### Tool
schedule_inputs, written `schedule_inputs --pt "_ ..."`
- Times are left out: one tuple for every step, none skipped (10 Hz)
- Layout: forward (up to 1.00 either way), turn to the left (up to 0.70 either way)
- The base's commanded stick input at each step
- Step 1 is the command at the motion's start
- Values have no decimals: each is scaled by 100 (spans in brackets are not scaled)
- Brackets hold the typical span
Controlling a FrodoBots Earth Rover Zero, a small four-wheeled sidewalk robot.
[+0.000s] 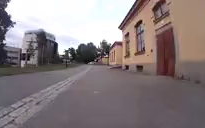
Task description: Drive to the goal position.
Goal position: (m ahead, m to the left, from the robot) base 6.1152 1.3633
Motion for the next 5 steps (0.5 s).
schedule_inputs --pt "45 0" --pt "45 0" --pt "45 0" --pt "45 0" --pt "45 0"
